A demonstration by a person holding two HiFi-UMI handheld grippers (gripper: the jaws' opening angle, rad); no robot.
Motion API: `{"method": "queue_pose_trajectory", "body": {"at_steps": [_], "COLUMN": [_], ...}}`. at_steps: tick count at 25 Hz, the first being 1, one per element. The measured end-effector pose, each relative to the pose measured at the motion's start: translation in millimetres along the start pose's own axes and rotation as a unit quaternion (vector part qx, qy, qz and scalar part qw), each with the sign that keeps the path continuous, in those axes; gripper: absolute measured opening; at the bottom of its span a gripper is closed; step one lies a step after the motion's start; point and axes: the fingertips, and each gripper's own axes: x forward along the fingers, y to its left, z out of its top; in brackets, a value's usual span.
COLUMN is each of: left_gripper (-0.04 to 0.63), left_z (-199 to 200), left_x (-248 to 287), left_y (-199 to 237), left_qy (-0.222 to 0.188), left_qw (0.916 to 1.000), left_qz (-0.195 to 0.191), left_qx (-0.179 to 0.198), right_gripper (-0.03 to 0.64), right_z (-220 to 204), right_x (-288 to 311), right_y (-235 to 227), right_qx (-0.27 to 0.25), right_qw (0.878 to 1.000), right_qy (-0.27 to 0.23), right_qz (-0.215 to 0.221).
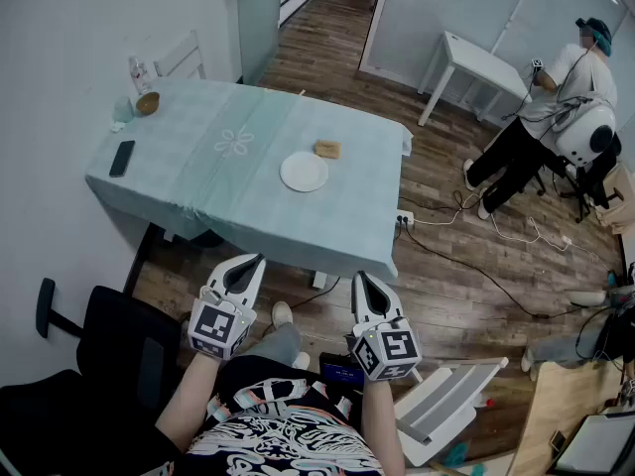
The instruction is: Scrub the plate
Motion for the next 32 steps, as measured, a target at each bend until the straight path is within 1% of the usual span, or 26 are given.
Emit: {"method": "queue_pose_trajectory", "body": {"at_steps": [12, 16, 19, 25, 28, 32], "left_gripper": [0.021, 0.021, 0.021, 0.021, 0.021, 0.021], "left_z": [1, -1, -4, -7, -11, -21], "left_x": [3, 7, 16, 48, 73, 116], "left_y": [3, 0, 0, 5, 12, 24], "left_qy": [0.0, 0.004, 0.008, 0.016, 0.02, 0.03], "left_qw": [1.0, 1.0, 1.0, 0.9998, 0.9996, 0.999], "left_qz": [-0.001, -0.003, -0.003, -0.009, -0.018, -0.024], "left_qx": [0.003, 0.006, 0.004, -0.004, -0.01, -0.024], "right_gripper": [0.009, 0.009, 0.01, 0.01, 0.009, 0.009], "right_z": [1, -3, -5, -8, -10, -15], "right_x": [3, 4, 9, 33, 51, 85], "right_y": [-1, -3, -7, -26, -40, -63], "right_qx": [0.013, -0.003, -0.004, 0.004, 0.004, 0.0], "right_qw": [1.0, 1.0, 1.0, 1.0, 1.0, 1.0], "right_qy": [-0.009, -0.011, -0.014, -0.002, 0.008, 0.026], "right_qz": [0.002, 0.001, 0.007, 0.007, 0.002, 0.007]}}
